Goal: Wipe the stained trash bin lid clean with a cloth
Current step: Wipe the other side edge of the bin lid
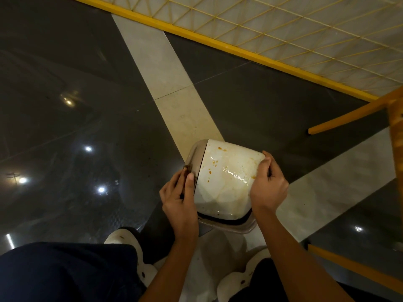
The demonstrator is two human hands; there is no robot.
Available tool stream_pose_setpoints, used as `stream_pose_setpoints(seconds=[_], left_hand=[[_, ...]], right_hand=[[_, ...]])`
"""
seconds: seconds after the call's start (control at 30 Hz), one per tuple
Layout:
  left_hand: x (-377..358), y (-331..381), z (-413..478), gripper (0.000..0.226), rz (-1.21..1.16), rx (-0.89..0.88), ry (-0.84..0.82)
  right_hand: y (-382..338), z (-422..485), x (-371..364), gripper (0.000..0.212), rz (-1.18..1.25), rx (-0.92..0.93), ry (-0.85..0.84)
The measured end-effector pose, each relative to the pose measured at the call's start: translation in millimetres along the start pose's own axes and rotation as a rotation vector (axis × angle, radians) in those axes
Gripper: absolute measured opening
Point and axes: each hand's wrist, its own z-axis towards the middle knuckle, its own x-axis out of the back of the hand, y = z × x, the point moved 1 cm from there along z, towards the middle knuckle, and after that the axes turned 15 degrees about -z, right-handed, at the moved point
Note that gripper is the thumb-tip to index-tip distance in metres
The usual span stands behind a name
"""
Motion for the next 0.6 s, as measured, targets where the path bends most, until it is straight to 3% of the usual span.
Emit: stream_pose_setpoints(seconds=[0.43, 0.6], left_hand=[[10, -13, -7, 0.028, 0.035, 0.033, 0.071], [-8, 16, 27, 0.025, -0.004, -0.027, -0.076]], right_hand=[[0, -1, 0, 0.029, 0.008, -0.012, -0.021], [0, -1, 1, 0.031, 0.003, -0.001, -0.018]])
